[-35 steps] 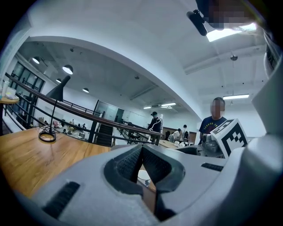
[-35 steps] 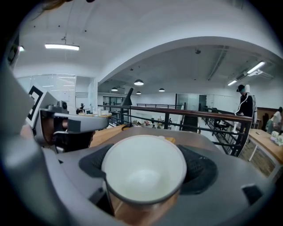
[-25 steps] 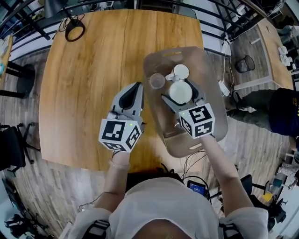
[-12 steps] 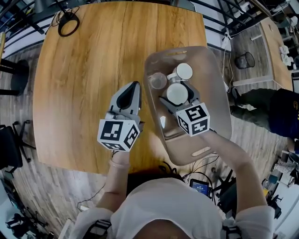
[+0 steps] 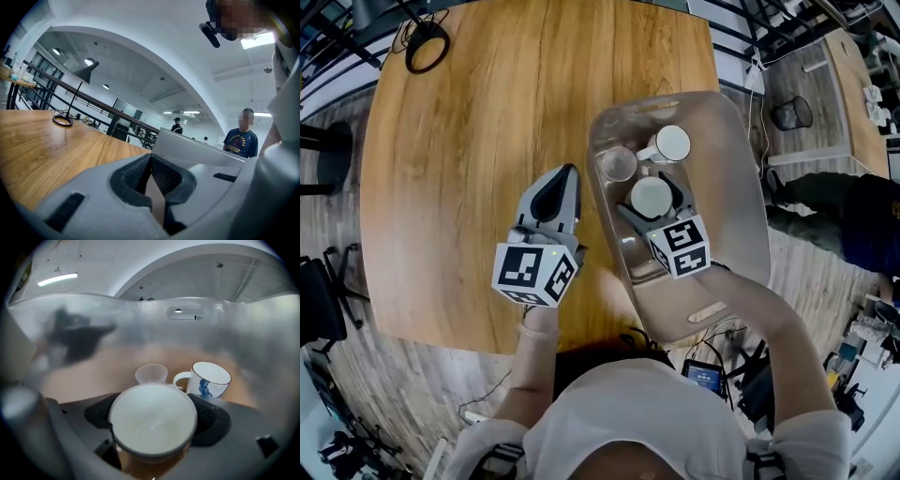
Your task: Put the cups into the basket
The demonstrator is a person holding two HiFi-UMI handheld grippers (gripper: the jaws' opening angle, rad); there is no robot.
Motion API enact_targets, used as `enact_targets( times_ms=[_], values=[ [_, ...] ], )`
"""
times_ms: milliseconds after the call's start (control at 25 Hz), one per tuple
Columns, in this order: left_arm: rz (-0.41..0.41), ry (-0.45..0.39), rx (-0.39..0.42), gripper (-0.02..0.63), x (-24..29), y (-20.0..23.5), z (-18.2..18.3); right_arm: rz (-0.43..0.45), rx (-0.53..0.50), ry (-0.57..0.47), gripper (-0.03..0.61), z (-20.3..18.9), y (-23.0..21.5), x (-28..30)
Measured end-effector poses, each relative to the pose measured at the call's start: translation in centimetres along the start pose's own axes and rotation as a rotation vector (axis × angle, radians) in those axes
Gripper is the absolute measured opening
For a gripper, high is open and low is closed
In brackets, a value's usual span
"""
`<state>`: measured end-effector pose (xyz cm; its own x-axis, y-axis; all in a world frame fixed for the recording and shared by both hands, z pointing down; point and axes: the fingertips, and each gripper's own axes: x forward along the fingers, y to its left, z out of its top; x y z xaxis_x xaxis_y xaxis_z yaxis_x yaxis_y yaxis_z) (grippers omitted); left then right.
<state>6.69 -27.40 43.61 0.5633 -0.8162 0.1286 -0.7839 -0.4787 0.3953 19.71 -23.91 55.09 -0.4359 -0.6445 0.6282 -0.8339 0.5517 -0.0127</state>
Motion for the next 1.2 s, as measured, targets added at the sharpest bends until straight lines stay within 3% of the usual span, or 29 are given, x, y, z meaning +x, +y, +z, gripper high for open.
enact_targets(
  times_ms=[400, 1200],
  values=[
    [0.008, 0.005, -0.002, 0.006, 0.3, 0.5, -0.4, -0.018, -0.010, -0.041, 0.454, 0.1, -0.2, 0.0],
    [0.012, -0.007, 0.015, 0.006, -0.7, 0.5, 0.7, -0.012, 0.010, 0.059, 0.456, -1.1, -0.5, 0.3]
  ],
)
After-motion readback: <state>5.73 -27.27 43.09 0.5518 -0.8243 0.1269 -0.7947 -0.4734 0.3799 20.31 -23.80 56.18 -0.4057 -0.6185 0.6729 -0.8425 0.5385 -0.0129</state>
